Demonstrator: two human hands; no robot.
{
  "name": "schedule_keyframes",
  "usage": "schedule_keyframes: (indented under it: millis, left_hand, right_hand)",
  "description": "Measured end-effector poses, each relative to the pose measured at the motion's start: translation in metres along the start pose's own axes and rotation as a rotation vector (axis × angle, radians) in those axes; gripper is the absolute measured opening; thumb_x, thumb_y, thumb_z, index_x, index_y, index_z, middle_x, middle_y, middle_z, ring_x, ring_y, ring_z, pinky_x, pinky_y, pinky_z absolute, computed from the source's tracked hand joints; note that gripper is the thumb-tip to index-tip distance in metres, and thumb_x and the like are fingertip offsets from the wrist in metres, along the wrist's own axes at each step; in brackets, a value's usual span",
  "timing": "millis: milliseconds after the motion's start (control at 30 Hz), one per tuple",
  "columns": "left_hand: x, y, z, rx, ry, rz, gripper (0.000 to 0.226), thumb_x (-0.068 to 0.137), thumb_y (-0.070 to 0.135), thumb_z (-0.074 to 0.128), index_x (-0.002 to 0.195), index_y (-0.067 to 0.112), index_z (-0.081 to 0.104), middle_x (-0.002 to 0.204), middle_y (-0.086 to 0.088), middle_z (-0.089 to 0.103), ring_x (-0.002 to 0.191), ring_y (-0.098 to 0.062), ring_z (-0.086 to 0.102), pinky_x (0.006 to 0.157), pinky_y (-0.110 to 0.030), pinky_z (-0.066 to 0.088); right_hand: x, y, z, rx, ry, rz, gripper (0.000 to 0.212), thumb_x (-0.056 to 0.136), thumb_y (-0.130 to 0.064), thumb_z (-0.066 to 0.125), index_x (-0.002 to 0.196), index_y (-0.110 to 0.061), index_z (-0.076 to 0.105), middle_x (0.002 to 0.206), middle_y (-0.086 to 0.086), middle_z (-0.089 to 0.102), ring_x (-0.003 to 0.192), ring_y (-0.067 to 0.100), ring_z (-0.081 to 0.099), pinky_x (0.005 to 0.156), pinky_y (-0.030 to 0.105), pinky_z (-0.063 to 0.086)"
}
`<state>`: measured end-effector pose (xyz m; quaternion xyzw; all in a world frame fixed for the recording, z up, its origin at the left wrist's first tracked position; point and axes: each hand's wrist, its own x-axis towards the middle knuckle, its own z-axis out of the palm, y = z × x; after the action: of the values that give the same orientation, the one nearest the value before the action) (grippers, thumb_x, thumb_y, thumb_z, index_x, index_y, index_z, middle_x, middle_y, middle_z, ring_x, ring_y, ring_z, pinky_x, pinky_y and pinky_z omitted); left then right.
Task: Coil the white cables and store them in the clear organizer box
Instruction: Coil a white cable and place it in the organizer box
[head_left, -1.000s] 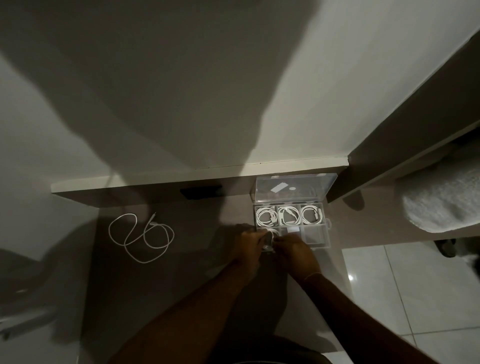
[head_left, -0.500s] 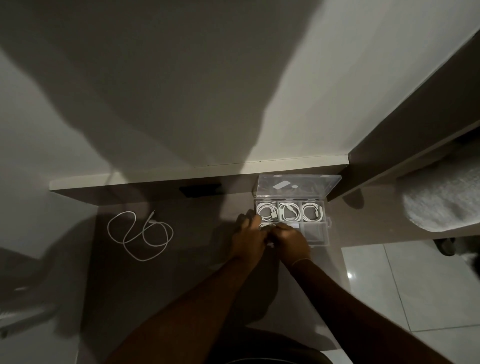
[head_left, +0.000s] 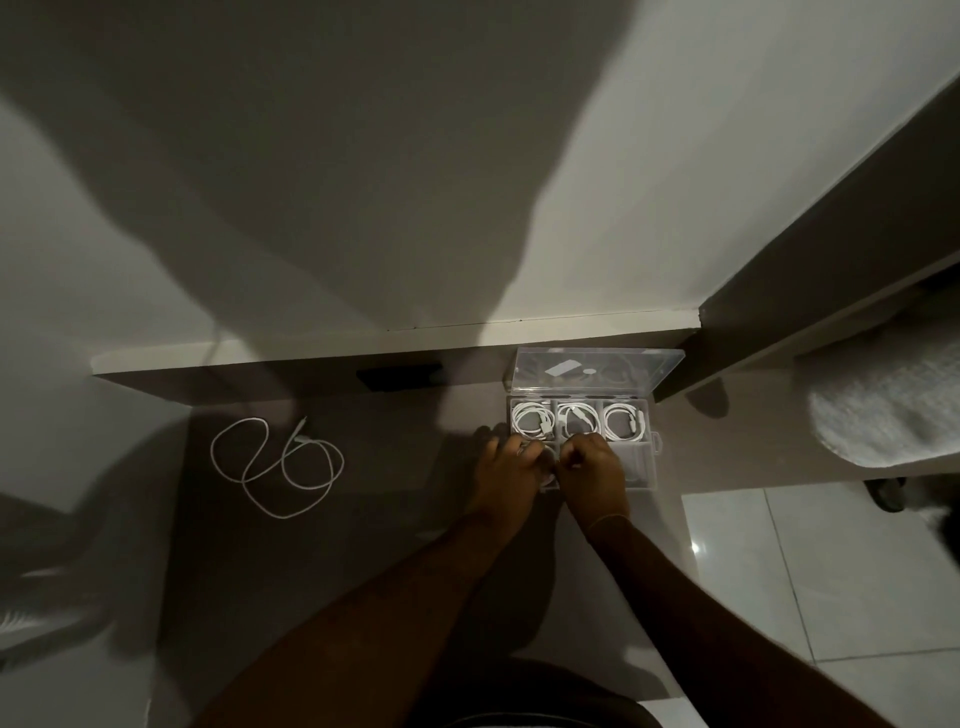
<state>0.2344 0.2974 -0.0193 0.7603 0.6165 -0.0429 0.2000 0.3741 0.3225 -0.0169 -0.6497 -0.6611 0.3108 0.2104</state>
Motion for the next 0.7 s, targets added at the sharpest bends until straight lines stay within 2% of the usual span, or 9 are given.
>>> schedule_keyframes:
  millis: [100, 200, 267, 300, 367, 467, 567, 633, 700]
  left_hand:
    - [0.001, -0.001, -0.001, -0.005, 0.006, -0.015, 0.034, 0.102, 0.027, 0.056, 0.136, 0.026, 0.061, 0.142, 0.002, 0.062, 0.137, -0.028, 0.048, 0.117, -0.046, 0.032]
    - [-0.002, -0.001, -0.004, -0.023, 0.026, -0.022, 0.033, 0.098, 0.028, 0.062, 0.130, 0.028, 0.067, 0.131, 0.001, 0.070, 0.128, -0.030, 0.057, 0.112, -0.047, 0.039]
    - [-0.004, -0.001, -0.003, -0.024, 0.048, -0.016, 0.037, 0.096, 0.029, 0.065, 0.133, 0.029, 0.066, 0.128, 0.001, 0.071, 0.125, -0.031, 0.059, 0.111, -0.047, 0.041]
    - [-0.005, -0.002, -0.002, -0.027, 0.060, -0.012, 0.038, 0.096, 0.029, 0.065, 0.134, 0.030, 0.065, 0.128, 0.001, 0.071, 0.124, -0.031, 0.059, 0.111, -0.047, 0.041]
    - [-0.007, -0.003, -0.001, -0.023, 0.081, 0.008, 0.036, 0.097, 0.029, 0.064, 0.133, 0.031, 0.065, 0.128, 0.003, 0.071, 0.123, -0.030, 0.059, 0.110, -0.046, 0.041]
    - [-0.006, -0.004, 0.000, 0.003, 0.093, 0.021, 0.032, 0.098, 0.033, 0.063, 0.130, 0.029, 0.067, 0.126, 0.003, 0.071, 0.121, -0.030, 0.060, 0.110, -0.046, 0.042]
    - [-0.001, -0.001, -0.004, -0.001, 0.046, -0.054, 0.029, 0.102, 0.041, 0.053, 0.124, 0.030, 0.070, 0.122, 0.003, 0.071, 0.125, -0.028, 0.054, 0.116, -0.046, 0.033]
    - [0.005, 0.003, -0.009, -0.031, 0.021, -0.139, 0.030, 0.101, 0.046, 0.054, 0.114, 0.029, 0.075, 0.117, 0.004, 0.074, 0.128, -0.026, 0.053, 0.117, -0.046, 0.029]
    - [0.011, 0.008, -0.011, -0.039, -0.022, -0.176, 0.029, 0.099, 0.047, 0.059, 0.110, 0.029, 0.079, 0.120, 0.003, 0.076, 0.136, -0.027, 0.048, 0.121, -0.049, 0.024]
  right_hand:
    - [0.004, -0.001, -0.003, -0.039, 0.014, -0.090, 0.025, 0.074, 0.018, 0.078, 0.066, -0.002, 0.064, 0.072, 0.015, 0.066, 0.066, 0.030, 0.063, 0.063, 0.042, 0.056]
    - [0.010, -0.002, -0.004, -0.144, -0.025, -0.111, 0.016, 0.079, 0.011, 0.075, 0.073, 0.000, 0.067, 0.077, 0.017, 0.067, 0.069, 0.036, 0.066, 0.064, 0.045, 0.056]
    - [0.012, -0.001, -0.002, -0.185, -0.009, -0.089, 0.008, 0.085, 0.004, 0.073, 0.080, -0.002, 0.071, 0.085, 0.017, 0.070, 0.079, 0.036, 0.068, 0.071, 0.046, 0.057]
    - [0.013, -0.001, -0.001, -0.163, -0.006, -0.045, 0.005, 0.087, 0.001, 0.072, 0.083, -0.002, 0.072, 0.090, 0.017, 0.072, 0.085, 0.036, 0.068, 0.076, 0.046, 0.058]
    - [0.020, -0.003, 0.002, -0.076, -0.036, 0.162, 0.003, 0.091, -0.005, 0.070, 0.088, -0.005, 0.071, 0.096, 0.018, 0.073, 0.091, 0.037, 0.069, 0.083, 0.047, 0.058]
    - [0.031, -0.009, 0.003, -0.020, -0.118, 0.410, 0.010, 0.083, -0.014, 0.075, 0.085, -0.015, 0.065, 0.092, 0.013, 0.073, 0.090, 0.037, 0.070, 0.084, 0.041, 0.059]
    - [0.034, -0.015, 0.006, -0.131, -0.182, 0.454, 0.016, 0.080, -0.023, 0.078, 0.089, -0.019, 0.066, 0.099, 0.011, 0.075, 0.094, 0.036, 0.071, 0.084, 0.039, 0.058]
    - [0.036, -0.016, 0.008, -0.171, -0.202, 0.472, 0.019, 0.078, -0.025, 0.079, 0.093, -0.019, 0.069, 0.104, 0.011, 0.076, 0.098, 0.035, 0.072, 0.084, 0.039, 0.058]
    - [0.039, -0.019, 0.008, -0.186, -0.219, 0.494, 0.024, 0.077, -0.028, 0.081, 0.097, -0.019, 0.071, 0.106, 0.011, 0.076, 0.101, 0.035, 0.073, 0.086, 0.039, 0.059]
